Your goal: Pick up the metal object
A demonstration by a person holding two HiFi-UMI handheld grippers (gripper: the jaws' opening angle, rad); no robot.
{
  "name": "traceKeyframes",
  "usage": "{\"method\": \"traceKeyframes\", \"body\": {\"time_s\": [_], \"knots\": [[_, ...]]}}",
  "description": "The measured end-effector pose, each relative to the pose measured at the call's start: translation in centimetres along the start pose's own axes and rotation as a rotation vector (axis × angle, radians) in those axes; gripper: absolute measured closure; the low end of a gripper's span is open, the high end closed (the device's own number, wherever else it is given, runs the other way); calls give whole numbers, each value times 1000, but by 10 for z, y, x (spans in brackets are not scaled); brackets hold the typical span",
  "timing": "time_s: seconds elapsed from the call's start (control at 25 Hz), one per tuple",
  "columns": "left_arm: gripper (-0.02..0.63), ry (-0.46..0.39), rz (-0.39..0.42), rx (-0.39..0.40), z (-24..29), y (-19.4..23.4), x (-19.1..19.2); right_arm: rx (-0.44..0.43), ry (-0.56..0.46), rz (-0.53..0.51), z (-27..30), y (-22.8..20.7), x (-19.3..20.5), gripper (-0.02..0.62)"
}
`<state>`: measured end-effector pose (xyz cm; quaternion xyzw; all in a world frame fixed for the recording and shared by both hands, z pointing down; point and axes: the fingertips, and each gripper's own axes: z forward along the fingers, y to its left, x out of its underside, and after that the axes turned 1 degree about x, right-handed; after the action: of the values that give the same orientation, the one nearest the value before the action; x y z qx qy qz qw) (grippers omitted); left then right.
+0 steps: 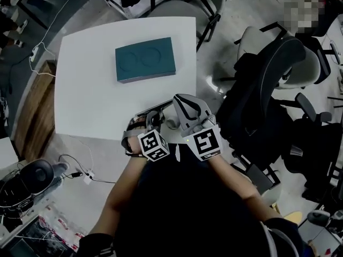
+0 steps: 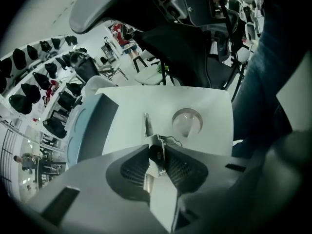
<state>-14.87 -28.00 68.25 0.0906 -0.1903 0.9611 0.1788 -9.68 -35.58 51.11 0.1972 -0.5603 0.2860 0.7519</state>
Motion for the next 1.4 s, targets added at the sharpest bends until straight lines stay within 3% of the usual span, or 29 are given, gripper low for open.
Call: {"method": "traceKeyframes", "body": {"time_s": [0.32,0.4,0.44,0.8,1.04,1.4], "knots": [[537,34,22,-16,-6,16,14,11,-19,-4,-3,7,-8,568],[545,12,7,-44,-13,24,14,14,-25,-10,-5,6,-11,566],[580,-4,-1,-64,-17,29,12,16,-27,-12,-6,6,-12,566],[583,-160,-91,-259,-65,75,-8,25,-69,-52,-9,6,-35,566],[583,-323,-254,-420,-121,117,-25,41,-112,-83,-13,3,-58,566],[583,-668,-552,-613,-222,177,-40,107,-257,-182,-27,-5,-122,568]]}}
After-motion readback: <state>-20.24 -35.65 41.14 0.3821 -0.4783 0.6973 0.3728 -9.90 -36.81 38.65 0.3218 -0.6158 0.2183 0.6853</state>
